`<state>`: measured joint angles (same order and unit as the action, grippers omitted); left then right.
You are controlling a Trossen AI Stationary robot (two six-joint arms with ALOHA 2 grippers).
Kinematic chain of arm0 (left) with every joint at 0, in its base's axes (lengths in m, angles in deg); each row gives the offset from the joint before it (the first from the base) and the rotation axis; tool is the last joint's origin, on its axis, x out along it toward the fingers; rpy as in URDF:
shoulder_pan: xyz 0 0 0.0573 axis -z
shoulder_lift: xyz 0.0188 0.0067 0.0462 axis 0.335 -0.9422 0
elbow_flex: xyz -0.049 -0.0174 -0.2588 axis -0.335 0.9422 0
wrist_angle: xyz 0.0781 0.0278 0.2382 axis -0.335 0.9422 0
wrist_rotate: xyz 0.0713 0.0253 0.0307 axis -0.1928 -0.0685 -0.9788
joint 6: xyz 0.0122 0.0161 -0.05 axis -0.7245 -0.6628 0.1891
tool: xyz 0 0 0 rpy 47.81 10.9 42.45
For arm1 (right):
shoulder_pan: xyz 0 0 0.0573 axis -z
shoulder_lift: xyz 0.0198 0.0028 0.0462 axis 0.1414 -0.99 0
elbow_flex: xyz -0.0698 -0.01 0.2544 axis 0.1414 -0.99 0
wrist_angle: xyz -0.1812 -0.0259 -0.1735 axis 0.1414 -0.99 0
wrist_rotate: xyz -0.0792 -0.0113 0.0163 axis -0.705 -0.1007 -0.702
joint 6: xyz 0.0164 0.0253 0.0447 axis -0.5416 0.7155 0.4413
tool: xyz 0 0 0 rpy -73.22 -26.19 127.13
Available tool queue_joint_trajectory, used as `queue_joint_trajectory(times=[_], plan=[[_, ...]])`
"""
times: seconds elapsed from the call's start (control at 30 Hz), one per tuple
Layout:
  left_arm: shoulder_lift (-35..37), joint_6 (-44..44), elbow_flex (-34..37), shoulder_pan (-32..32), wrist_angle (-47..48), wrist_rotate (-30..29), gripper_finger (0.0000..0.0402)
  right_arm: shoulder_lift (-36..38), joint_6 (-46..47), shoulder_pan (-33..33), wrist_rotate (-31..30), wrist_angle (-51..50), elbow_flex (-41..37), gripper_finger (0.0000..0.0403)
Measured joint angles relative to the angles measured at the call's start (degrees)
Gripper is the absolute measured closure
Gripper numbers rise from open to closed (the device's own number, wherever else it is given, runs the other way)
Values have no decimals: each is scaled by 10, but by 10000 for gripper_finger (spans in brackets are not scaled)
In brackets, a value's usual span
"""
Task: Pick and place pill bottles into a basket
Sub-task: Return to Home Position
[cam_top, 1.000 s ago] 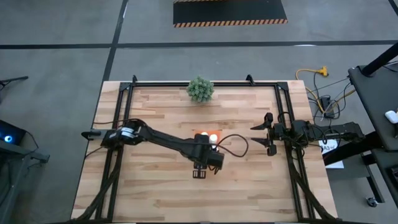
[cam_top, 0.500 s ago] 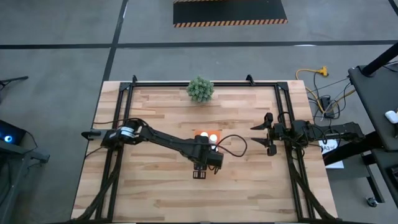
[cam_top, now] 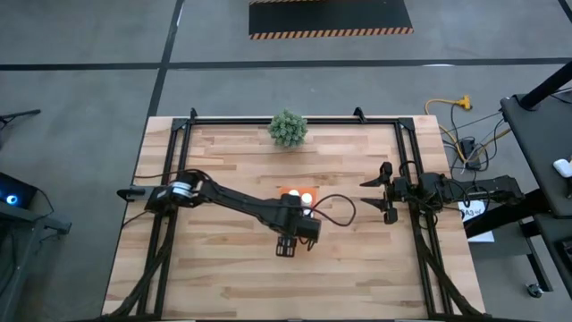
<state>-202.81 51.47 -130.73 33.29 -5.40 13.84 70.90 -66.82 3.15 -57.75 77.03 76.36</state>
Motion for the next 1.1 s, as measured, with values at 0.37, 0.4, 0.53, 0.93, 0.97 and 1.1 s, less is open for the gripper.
queue_joint_trajectory(times=[0.37, 0.4, 0.53, 0.93, 0.97, 1.1], plan=[[39, -40, -1, 4, -14, -24, 158, 0, -1, 0, 0, 0, 0, 193], [42, -40, -1, 4, -15, -24, 158, 0, -1, 0, 0, 0, 0, 193], [52, -41, -1, 4, -17, -24, 157, 0, -1, 0, 0, 0, 0, 193], [111, -57, 12, 2, -71, -24, 157, 0, -1, 0, 0, 0, 0, 193], [123, -65, 22, 3, -89, -22, 157, 0, -1, 0, 0, 0, 0, 193], [188, -92, 96, 4, -173, 1, 157, 0, -1, 0, 0, 0, 0, 193]])
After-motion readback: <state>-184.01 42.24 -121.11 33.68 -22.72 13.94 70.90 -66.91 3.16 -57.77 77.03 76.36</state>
